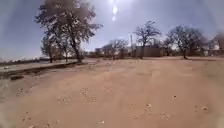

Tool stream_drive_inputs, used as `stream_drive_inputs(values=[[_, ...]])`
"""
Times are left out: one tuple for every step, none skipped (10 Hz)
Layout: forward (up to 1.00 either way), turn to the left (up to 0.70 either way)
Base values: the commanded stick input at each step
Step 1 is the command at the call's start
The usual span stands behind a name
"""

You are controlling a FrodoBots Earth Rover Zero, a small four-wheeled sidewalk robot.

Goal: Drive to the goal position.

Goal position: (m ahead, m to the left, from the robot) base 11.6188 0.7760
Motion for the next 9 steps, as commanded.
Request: stream_drive_inputs(values=[[1.0,0.0],[1.0,-0.02],[1.0,-0.19],[1.0,-0.27],[1.0,-0.27],[1.0,-0.27],[1.0,-0.24],[1.0,-0.21],[1.0,-0.17]])
